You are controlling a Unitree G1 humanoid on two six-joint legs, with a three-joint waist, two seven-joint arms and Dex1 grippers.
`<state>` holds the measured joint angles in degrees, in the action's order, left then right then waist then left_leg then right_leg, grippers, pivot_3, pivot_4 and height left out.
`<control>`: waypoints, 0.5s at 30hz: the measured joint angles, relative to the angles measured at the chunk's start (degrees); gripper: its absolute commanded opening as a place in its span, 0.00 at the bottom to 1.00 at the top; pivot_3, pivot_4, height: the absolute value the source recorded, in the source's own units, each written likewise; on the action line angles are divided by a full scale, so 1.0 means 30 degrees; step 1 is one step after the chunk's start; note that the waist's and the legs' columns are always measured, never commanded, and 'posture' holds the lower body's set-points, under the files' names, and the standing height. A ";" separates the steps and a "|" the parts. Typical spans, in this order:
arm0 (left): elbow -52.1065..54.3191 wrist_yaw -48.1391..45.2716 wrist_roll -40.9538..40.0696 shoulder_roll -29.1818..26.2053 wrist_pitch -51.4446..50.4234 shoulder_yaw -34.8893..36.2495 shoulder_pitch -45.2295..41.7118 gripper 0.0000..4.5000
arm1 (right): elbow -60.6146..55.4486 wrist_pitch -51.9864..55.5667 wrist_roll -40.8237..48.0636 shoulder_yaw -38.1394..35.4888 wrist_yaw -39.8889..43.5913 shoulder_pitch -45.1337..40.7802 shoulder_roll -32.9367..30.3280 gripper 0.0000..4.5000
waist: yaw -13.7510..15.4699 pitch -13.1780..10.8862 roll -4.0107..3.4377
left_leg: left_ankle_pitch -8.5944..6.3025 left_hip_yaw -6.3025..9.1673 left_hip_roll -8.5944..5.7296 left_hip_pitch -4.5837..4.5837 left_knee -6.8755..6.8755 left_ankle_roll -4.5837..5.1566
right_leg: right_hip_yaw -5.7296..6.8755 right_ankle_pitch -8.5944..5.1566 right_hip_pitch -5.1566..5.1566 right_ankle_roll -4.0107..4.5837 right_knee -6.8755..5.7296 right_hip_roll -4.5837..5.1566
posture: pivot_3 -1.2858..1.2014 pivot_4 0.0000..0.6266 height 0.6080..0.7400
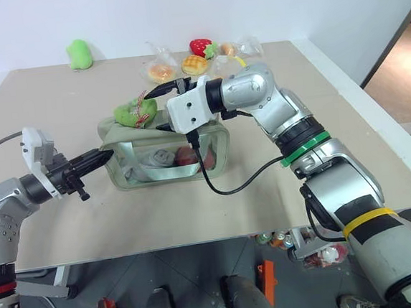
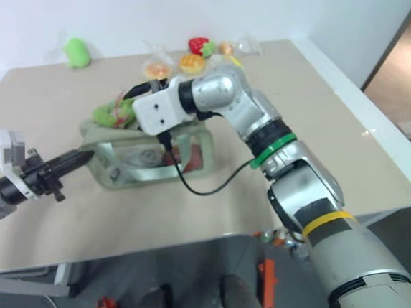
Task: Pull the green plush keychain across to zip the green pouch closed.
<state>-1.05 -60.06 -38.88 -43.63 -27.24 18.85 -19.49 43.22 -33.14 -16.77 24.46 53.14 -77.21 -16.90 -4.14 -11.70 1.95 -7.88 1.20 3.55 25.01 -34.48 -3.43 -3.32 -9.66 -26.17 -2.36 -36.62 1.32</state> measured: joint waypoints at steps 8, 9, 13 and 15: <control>0.0087 0.0185 -0.0031 0.0016 0.0187 0.0046 0.0138 0.00 | 0.1870 -0.0804 -0.0602 0.0091 -0.1135 -0.0978 0.0980 0.57 | -0.0015 0.0000 0.0000 | 0.0000 0.0002 0.0001 0.0000 0.0002 0.0000 | 0.0001 -0.0001 -0.0002 0.0001 -0.0004 0.0000 | 0.52 0.24 1.00; 0.0087 0.0232 -0.0034 0.0018 0.0200 0.0045 0.0141 0.00 | 0.2079 -0.0817 -0.0603 0.0091 -0.1195 -0.1123 0.1103 0.53 | -0.0016 0.0000 0.0000 | 0.0000 0.0004 0.0000 0.0001 0.0002 0.0001 | 0.0000 -0.0001 -0.0002 0.0001 -0.0004 0.0000 | 0.52 0.24 1.00; 0.0096 0.0269 -0.0114 0.0041 0.0279 0.0048 0.0225 0.00 | 0.2785 -0.0855 -0.0598 0.0084 -0.1462 -0.1568 0.1381 0.21 | -0.0017 0.0000 0.0001 | 0.0000 0.0003 0.0000 0.0001 0.0001 0.0000 | 0.0000 -0.0002 -0.0001 0.0002 -0.0004 0.0001 | 0.52 0.24 1.00; 0.0096 0.0273 -0.0120 0.0055 0.0342 0.0048 0.0251 0.00 | 0.3112 -0.0873 -0.0599 0.0084 -0.1513 -0.1622 0.1406 0.06 | -0.0017 0.0001 0.0002 | 0.0000 0.0003 0.0000 0.0001 0.0001 0.0000 | 0.0000 -0.0002 -0.0001 0.0003 -0.0004 0.0001 | 0.52 0.24 1.00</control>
<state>-0.76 -59.24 -39.24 -43.46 -26.21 19.00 -18.74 52.55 -35.75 -18.57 24.71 48.60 -82.07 -12.68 -4.19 -11.70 1.95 -7.88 1.21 3.55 25.01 -34.47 -3.43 -3.32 -9.67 -26.17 -2.35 -36.63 1.33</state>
